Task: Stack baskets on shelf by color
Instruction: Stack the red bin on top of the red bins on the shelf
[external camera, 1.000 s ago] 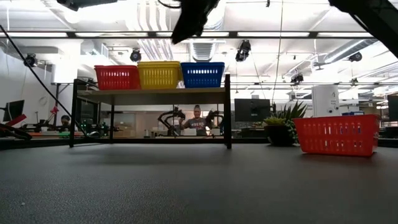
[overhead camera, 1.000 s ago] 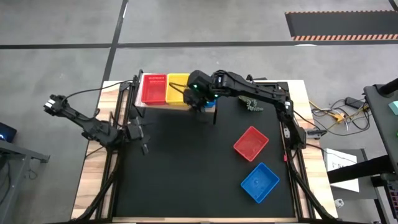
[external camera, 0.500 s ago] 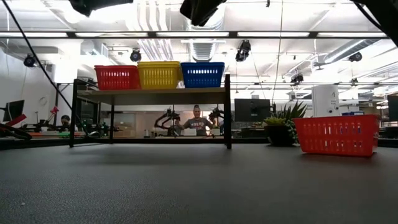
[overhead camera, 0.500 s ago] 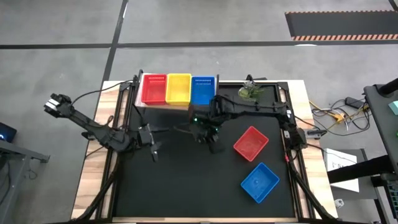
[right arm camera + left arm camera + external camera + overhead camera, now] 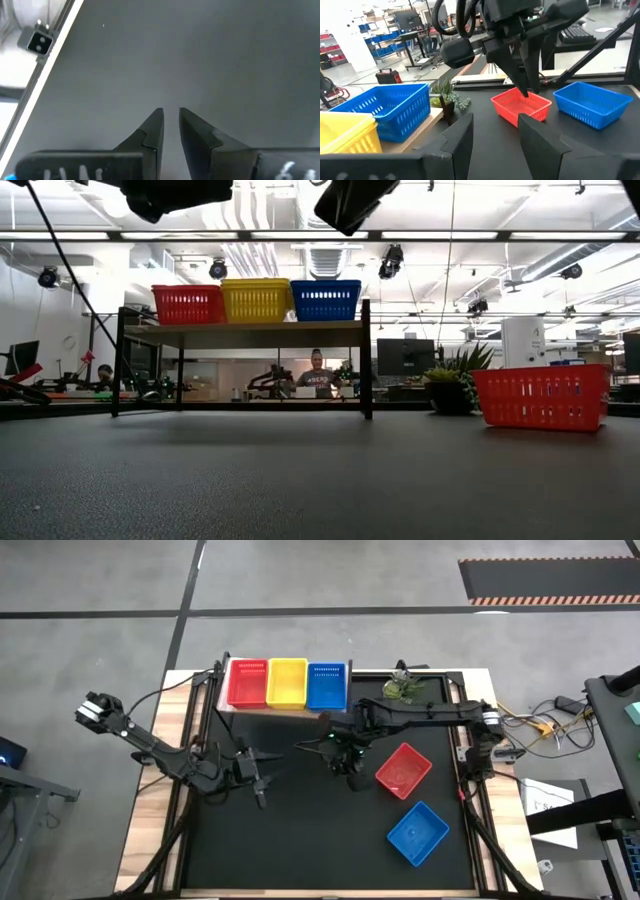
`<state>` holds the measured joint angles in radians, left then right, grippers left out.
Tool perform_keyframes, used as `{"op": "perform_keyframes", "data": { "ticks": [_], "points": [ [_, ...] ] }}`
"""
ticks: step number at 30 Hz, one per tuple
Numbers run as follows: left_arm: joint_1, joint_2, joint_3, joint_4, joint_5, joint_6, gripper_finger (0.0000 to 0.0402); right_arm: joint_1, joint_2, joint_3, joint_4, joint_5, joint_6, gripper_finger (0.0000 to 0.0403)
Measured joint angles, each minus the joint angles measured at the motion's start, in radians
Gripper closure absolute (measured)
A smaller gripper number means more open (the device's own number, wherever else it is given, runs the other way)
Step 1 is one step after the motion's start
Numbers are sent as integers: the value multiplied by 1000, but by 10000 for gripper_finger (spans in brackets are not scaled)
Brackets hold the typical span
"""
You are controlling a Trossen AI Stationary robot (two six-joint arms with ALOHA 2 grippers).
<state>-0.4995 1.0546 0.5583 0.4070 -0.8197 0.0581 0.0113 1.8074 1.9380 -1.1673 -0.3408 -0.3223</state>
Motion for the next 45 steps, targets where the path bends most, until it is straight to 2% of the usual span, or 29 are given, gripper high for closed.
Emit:
{"op": "perform_keyframes", "data": {
  "ticks": [13, 18, 22, 28, 33, 41, 45],
  "points": [
    [2, -2, 0, 30, 1, 10, 262, 7, -338, -544, 499, 1, 77, 351],
    [3, -2, 0, 31, 1, 34, 262, 15, -447, -693, 635, 15, 159, 351],
    [3, -2, 0, 36, 0, 83, 262, 55, -515, -779, 686, 91, 225, 351],
    [4, -2, 0, 61, 1, 176, 262, 151, -576, -862, 738, 242, 328, 351],
    [4, -3, 0, 79, 1, 268, 262, 225, -592, -875, 732, 371, 444, 351],
    [5, -4, 0, 84, 3, 438, 262, 320, -588, -850, 686, 511, 620, 351],
    [6, -5, 0, 88, 4, 517, 262, 341, -588, -845, 666, 536, 715, 351]
  ]
}}
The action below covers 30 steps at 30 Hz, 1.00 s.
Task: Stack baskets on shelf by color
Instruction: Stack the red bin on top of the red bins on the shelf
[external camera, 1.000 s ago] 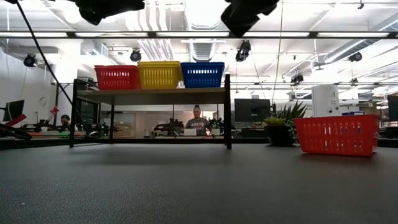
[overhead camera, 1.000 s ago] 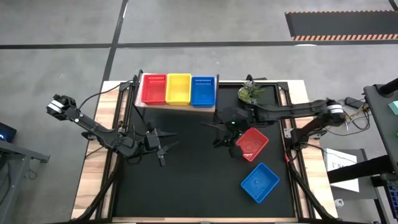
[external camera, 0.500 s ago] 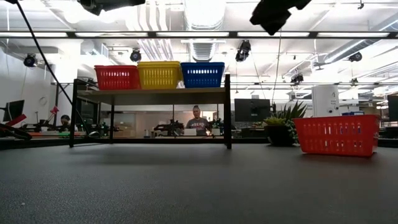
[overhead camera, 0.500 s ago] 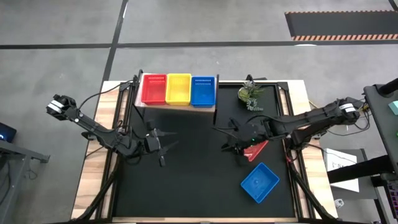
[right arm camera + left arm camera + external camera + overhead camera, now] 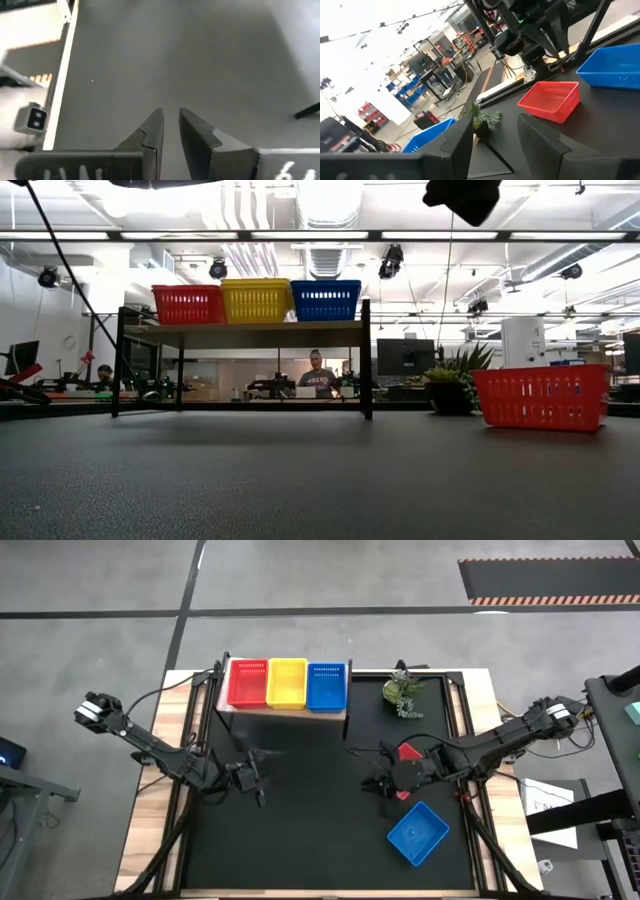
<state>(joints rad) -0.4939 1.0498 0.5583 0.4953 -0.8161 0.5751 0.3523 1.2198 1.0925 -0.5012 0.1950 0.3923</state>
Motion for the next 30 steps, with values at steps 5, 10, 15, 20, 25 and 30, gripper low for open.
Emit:
{"op": "perform_keyframes", "data": {
  "ticks": [5, 10, 15, 20, 25, 30],
  "points": [
    [3, -21, 0, 2, 4, 41, 262, 1, 2, 5, -51, 8, 119, 351],
    [4, -82, 0, -27, 145, 42, 262, 1, 33, 50, -179, 16, 216, 351],
    [3, -140, 0, -51, 324, 43, 262, 1, 91, 115, -374, 16, 317, 351],
    [4, -161, -2, -73, 337, 61, 262, 3, 148, 136, -530, 4, 390, 350],
    [4, -161, -2, -70, 329, 95, 262, 3, 191, 136, -573, -81, 379, 314],
    [4, -161, -2, -68, 274, 97, 262, 35, 233, 130, -572, -89, 255, 245]
  ]
}}
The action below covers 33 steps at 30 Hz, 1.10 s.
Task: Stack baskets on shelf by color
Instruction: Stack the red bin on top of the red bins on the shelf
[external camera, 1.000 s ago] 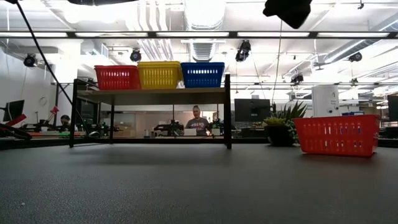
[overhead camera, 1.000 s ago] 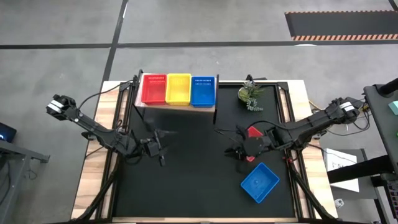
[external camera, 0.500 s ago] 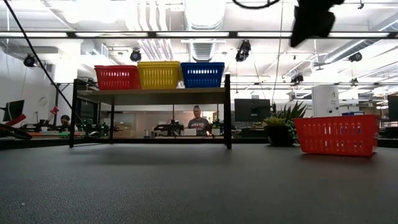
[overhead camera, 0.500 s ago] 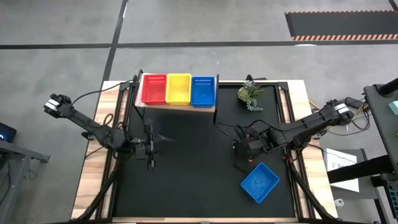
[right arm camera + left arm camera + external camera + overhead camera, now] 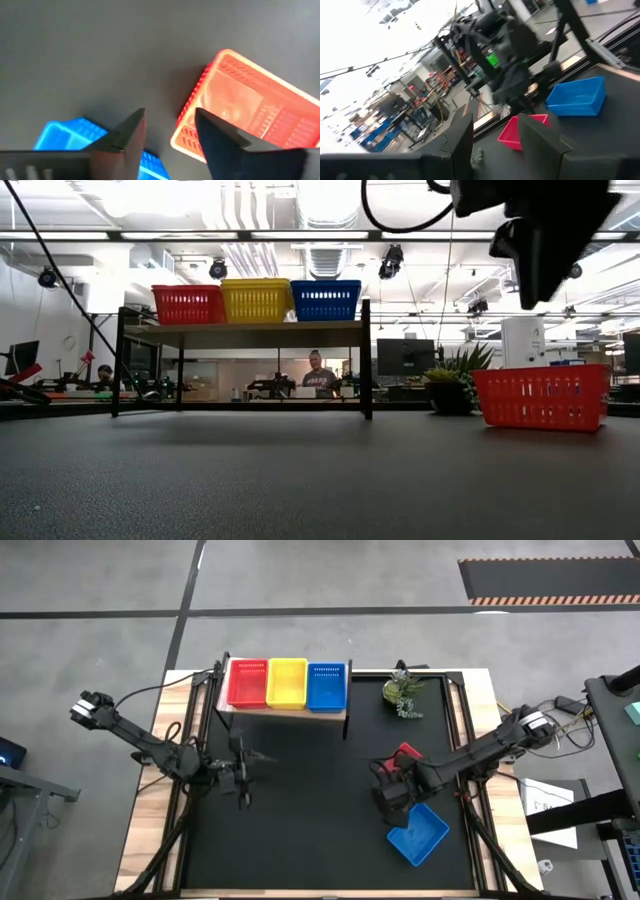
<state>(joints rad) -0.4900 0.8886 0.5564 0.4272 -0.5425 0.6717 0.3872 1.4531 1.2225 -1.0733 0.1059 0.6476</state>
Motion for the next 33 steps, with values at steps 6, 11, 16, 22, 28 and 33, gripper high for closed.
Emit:
{"op": "perform_keyframes", "data": {
  "ticks": [6, 11, 16, 22, 28, 33],
  "points": [
    [0, 4, 0, -1, -18, -3, 262, 32, 38, -15, 9, 30, -83, 195],
    [0, 15, 0, -2, -18, -4, 262, 44, 28, -79, 36, 77, -58, 201],
    [0, 21, -1, -4, -19, -11, 262, 45, 4, -170, 122, 83, -39, 212],
    [0, 21, -1, -3, -20, -11, 262, 45, 0, -277, 227, 81, 13, 220],
    [0, 21, -1, -2, -20, -11, 262, 45, 0, -331, 278, 81, 35, 249],
    [0, 26, -1, -1, -20, -11, 262, 45, 0, -341, 290, 81, 34, 303]
  ]
}}
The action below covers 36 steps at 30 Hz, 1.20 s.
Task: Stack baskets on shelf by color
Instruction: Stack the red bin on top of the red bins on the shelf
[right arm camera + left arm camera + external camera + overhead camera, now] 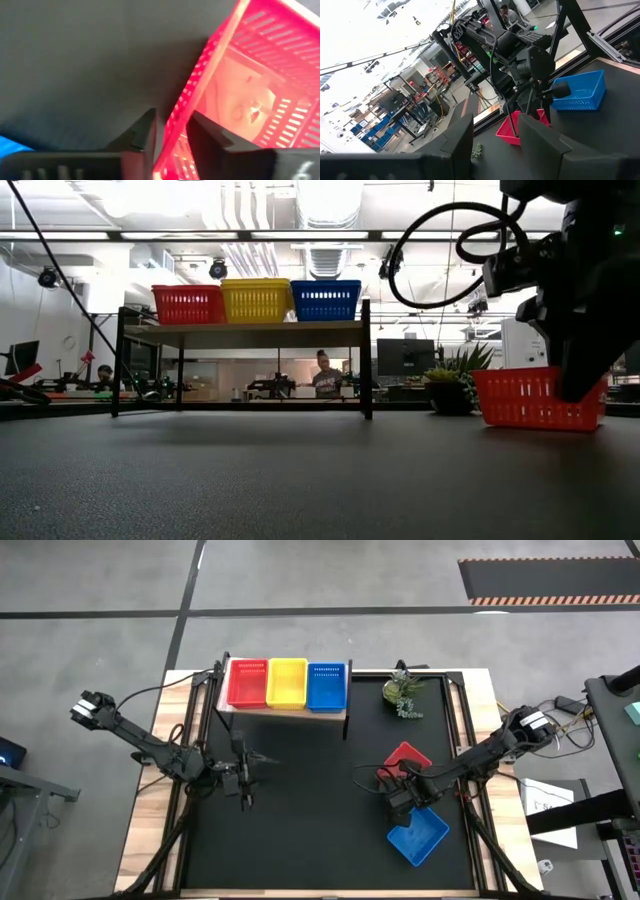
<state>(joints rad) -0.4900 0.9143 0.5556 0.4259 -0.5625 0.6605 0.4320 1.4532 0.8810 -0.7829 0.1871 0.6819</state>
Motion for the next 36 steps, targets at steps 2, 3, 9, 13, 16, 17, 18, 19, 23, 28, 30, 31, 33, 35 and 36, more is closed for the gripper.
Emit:
{"op": "perform_keyframes", "data": {
  "ticks": [2, 3, 9, 13, 16, 17, 18, 19, 23, 28, 30, 31, 33, 35, 36],
  "points": [
    [0, 4, 0, 0, 0, 0, 262, 0, 0, 0, 11, 0, -2, 331],
    [0, 7, 0, 1, 0, 0, 262, 0, 0, 0, 15, 1, -3, 347],
    [0, 34, 0, 4, 0, 0, 262, -4, 0, 0, 95, 39, -55, 391],
    [9, 67, 0, 0, 3, -40, 263, -43, 3, 6, 206, 89, -144, 392],
    [32, 98, 0, 0, 6, -120, 263, -87, 12, 23, 285, 97, -229, 394],
    [42, 110, 0, 0, 7, -154, 263, -103, 17, 30, 302, 98, -261, 394],
    [53, 120, 0, -6, 9, -188, 263, -117, 22, 38, 319, 99, -298, 394],
    [64, 132, 0, -17, 10, -222, 263, -132, 30, 47, 338, 100, -336, 394],
    [109, 197, 0, -27, 18, -331, 263, -192, 79, 91, 387, 100, -491, 394],
    [171, 291, 1, -28, 129, -437, 263, -241, 181, 192, 421, 91, -649, 394],
    [198, 327, 5, -26, 182, -489, 263, -251, 231, 241, 420, 69, -705, 394],
    [211, 341, 5, -27, 199, -516, 263, -254, 257, 266, 418, 49, -728, 394],
    [230, 371, 7, -26, 220, -558, 263, -257, 303, 314, 419, 8, -770, 394],
    [237, 392, 7, -28, 240, -591, 263, -257, 346, 358, 413, -9, -806, 394],
    [238, 397, 7, -27, 251, -602, 263, -257, 361, 378, 401, -13, -813, 394]
  ]
}}
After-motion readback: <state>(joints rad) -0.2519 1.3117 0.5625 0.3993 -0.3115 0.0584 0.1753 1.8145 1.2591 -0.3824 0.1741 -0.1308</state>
